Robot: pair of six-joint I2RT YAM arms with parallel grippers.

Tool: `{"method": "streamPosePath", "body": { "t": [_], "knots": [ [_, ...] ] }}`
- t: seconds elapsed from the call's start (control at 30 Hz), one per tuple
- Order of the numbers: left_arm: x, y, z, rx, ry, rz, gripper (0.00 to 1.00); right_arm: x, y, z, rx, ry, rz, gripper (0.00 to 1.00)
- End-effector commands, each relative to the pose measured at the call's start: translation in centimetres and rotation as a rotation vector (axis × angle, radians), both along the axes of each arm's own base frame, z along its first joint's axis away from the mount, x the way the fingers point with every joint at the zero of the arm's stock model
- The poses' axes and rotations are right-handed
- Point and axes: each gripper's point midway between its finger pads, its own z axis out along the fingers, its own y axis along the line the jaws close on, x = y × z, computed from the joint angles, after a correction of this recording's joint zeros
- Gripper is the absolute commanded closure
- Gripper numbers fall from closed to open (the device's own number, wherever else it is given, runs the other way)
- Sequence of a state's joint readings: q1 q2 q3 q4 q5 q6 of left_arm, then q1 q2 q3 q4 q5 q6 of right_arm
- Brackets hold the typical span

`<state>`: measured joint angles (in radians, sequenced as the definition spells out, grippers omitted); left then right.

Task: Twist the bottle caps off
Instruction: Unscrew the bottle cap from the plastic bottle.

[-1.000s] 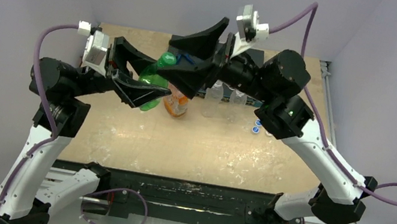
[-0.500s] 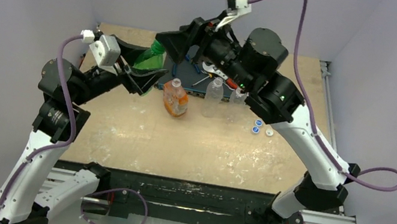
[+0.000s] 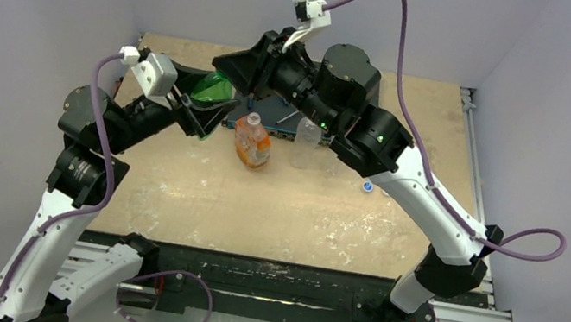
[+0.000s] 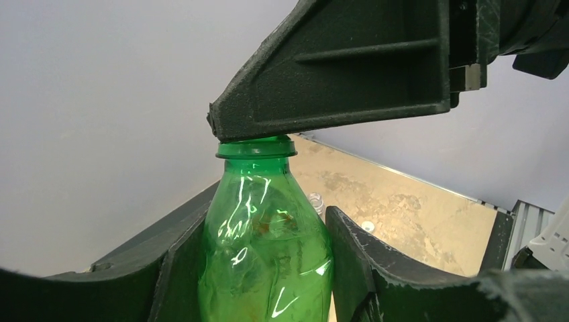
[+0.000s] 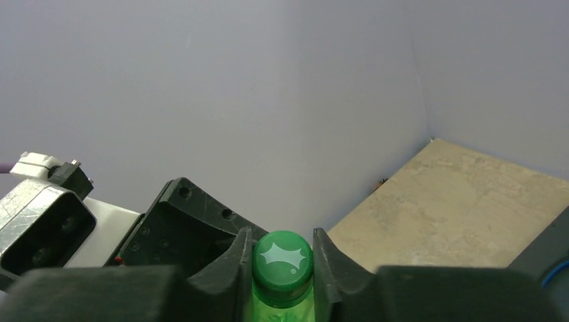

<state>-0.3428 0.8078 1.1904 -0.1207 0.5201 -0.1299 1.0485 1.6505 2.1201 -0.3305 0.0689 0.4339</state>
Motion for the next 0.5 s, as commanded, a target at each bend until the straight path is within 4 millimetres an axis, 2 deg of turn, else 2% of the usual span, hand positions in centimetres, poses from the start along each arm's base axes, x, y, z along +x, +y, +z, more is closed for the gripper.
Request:
{"method": "streamPosePath", "body": {
  "t": [0.0,0.07,0.1,0.27,0.37,0.47],
  "knots": [
    [0.5,0.6,0.3,0.002,-0.019,0.046,1.0,-0.4,-0.5,2.3,0.072,-0.016,-0.005,0.86],
    [0.7,0.6,0.3,-0.007,-0.007,0.05,1.0,-0.6,-0.6,2.4,0.076,-0.01,0.005,0.96],
    [0.7,0.6,0.3,-0.012,-0.002,0.049,1.0,-0.8,-0.6,2.4,0.077,-0.009,0.013,0.98],
    [-0.1,-0.2,1.1,-0.043,0.01,-0.018,1.0,-2.4,-0.7,2.9,0.06,-0.083,0.099,1.0],
    [-2.0,-1.4,1.6,-0.058,0.027,-0.137,1.0,-3.4,-2.2,3.9,0.045,-0.164,0.122,1.0],
    [-5.5,-3.2,2.2,-0.072,0.044,-0.363,1.0,-4.6,-3.5,4.6,0.059,-0.237,0.171,1.0]
  ]
}}
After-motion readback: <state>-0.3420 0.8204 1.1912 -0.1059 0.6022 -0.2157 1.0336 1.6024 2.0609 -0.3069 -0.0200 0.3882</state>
